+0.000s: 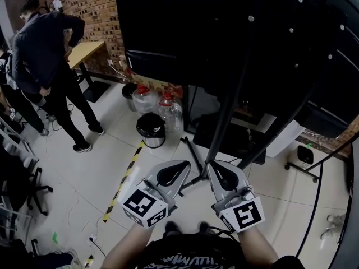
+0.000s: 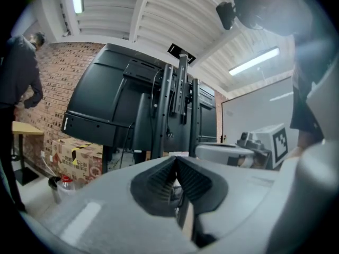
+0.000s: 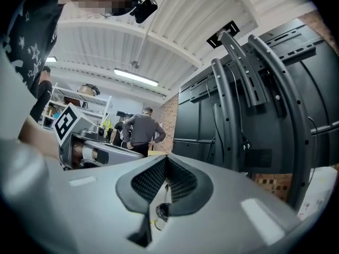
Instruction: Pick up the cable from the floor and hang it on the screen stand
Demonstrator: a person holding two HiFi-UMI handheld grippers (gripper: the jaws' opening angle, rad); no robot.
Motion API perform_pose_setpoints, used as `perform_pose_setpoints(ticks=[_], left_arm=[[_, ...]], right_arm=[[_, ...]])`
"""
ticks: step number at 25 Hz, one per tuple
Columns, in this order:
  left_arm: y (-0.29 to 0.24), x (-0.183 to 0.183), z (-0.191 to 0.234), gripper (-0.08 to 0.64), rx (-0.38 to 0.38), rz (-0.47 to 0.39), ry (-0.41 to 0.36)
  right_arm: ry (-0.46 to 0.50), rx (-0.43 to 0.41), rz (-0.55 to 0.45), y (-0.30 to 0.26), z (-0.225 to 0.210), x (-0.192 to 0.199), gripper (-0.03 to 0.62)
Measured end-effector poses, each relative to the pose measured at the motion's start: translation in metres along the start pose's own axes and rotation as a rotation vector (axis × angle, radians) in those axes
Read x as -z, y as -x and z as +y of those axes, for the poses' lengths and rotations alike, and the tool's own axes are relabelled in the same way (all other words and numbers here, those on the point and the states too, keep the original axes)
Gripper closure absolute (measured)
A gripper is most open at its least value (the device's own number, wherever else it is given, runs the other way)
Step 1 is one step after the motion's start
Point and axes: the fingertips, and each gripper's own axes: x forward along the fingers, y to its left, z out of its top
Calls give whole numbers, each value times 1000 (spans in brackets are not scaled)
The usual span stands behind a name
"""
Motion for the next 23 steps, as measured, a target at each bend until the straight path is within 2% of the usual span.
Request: perform_pose_setpoints(ticks=[5,13,23], left_arm=[[3,5,-1,560,5,9,14],[9,16,5,560,-8,34,26],[10,23,4,560,-7,45,34]], right_arm=[[16,-18,18,-4,6,4,584],[-10,-52,40,-6,15,13,584],[-4,-49,69,-6,15,22,584]])
